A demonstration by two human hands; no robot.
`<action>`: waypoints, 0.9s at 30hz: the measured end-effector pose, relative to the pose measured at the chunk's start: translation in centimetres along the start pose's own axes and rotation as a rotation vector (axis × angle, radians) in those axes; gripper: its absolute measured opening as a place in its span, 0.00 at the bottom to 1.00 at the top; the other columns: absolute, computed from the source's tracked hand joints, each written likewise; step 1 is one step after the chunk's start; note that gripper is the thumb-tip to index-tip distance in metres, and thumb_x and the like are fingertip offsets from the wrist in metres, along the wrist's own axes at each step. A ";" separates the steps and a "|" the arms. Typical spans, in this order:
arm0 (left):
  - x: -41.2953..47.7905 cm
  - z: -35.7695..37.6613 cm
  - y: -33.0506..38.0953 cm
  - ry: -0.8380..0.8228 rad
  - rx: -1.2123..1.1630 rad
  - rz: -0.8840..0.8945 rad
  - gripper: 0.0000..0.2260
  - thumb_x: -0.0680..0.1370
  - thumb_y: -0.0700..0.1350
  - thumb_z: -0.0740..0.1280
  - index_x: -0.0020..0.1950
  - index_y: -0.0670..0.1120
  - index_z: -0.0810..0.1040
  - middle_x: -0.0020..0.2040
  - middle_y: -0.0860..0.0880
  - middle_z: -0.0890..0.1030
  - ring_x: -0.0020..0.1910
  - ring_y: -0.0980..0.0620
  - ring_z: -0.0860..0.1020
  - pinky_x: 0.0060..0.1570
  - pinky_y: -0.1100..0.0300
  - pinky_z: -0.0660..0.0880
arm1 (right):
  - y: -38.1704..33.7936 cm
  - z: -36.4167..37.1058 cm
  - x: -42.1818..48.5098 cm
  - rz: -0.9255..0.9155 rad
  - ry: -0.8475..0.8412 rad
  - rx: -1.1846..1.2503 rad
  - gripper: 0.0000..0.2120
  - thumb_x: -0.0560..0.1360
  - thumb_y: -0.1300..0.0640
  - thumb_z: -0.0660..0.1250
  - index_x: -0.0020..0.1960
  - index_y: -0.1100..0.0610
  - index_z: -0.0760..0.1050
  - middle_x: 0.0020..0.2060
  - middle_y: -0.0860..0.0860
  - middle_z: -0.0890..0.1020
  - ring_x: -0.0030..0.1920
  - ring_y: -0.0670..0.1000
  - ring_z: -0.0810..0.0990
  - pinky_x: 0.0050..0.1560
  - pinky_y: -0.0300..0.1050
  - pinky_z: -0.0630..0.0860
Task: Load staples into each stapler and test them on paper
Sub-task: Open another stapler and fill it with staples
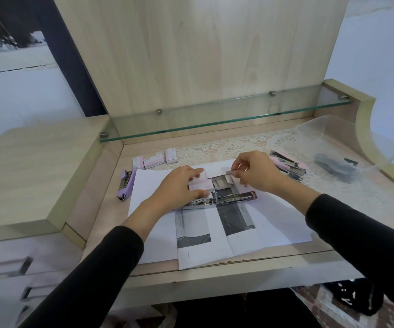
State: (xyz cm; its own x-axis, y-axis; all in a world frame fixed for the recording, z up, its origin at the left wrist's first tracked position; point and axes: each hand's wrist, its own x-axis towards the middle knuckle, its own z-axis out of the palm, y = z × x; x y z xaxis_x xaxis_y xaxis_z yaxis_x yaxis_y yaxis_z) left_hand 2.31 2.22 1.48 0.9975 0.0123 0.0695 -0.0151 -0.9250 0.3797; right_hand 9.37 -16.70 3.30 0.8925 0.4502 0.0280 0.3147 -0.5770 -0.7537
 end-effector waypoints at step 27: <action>-4.5 3.6 1.2 0.375 0.009 0.172 0.13 0.70 0.51 0.67 0.52 0.49 0.82 0.50 0.51 0.80 0.50 0.49 0.73 0.47 0.56 0.66 | 1.9 0.8 -3.9 -0.249 -0.004 -0.072 0.02 0.67 0.61 0.73 0.39 0.57 0.82 0.40 0.50 0.82 0.31 0.43 0.71 0.39 0.39 0.70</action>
State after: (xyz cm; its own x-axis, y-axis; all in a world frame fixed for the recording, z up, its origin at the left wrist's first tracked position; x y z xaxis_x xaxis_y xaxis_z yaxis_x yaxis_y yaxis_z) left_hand -1.95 -0.32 -1.64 0.8863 -0.0069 0.4631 -0.1773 -0.9288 0.3254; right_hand 6.20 -19.02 1.22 0.7833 0.5872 0.2041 0.5470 -0.4950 -0.6751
